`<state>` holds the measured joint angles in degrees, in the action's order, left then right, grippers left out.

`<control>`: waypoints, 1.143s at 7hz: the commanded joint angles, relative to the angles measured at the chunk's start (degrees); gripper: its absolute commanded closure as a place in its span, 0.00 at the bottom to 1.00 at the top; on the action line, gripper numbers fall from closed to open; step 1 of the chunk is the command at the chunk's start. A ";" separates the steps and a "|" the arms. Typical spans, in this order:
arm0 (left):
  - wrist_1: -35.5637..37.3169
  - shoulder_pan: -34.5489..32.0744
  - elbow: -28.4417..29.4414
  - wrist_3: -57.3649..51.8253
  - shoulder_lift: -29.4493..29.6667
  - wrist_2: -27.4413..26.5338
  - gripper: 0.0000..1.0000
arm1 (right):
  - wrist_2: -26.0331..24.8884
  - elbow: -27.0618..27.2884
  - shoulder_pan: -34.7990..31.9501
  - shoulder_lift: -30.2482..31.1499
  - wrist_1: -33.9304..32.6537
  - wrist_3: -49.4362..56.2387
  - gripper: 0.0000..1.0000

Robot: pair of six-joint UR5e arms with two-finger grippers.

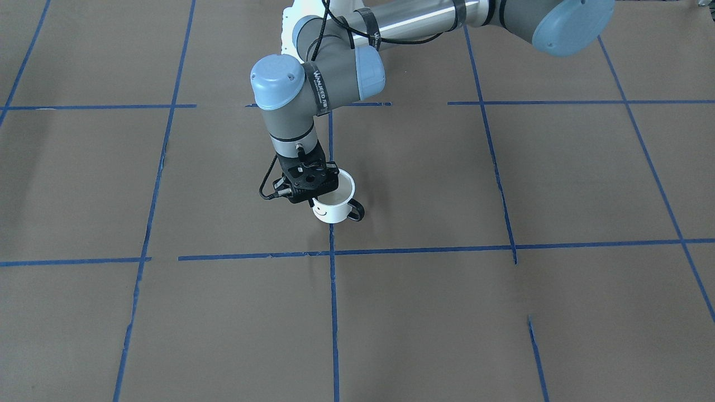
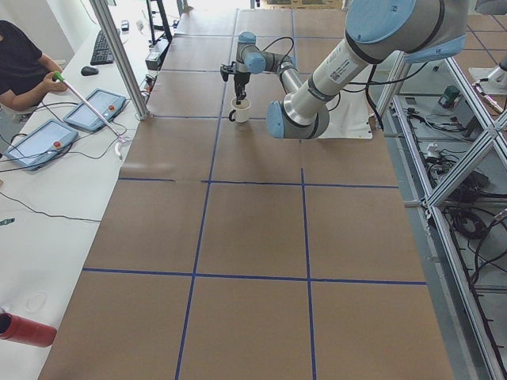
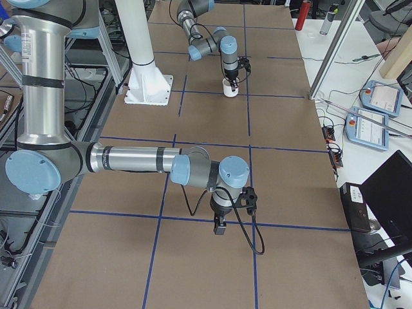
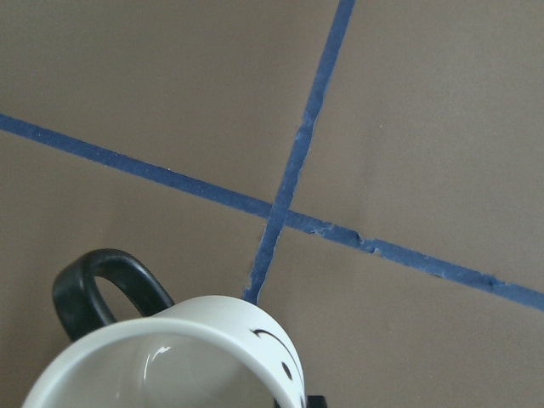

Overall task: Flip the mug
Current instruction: 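Rotate the mug upright with the left gripper and lower it onto the table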

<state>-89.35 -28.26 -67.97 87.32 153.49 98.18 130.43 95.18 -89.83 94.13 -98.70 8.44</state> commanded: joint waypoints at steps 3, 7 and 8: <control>-0.13 0.49 -0.32 -0.04 -0.92 0.08 0.78 | 0.00 0.00 0.00 0.00 0.00 0.00 0.00; 0.40 -0.38 -3.99 -3.28 -1.27 0.61 0.00 | 0.00 0.00 0.00 0.00 0.00 0.00 0.00; 1.36 -1.52 -6.10 -3.55 -1.27 0.61 0.00 | 0.00 0.00 0.00 0.00 0.00 0.00 0.00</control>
<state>-88.88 -28.64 -71.57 84.56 152.24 98.66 130.43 95.19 -89.85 94.13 -98.70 8.44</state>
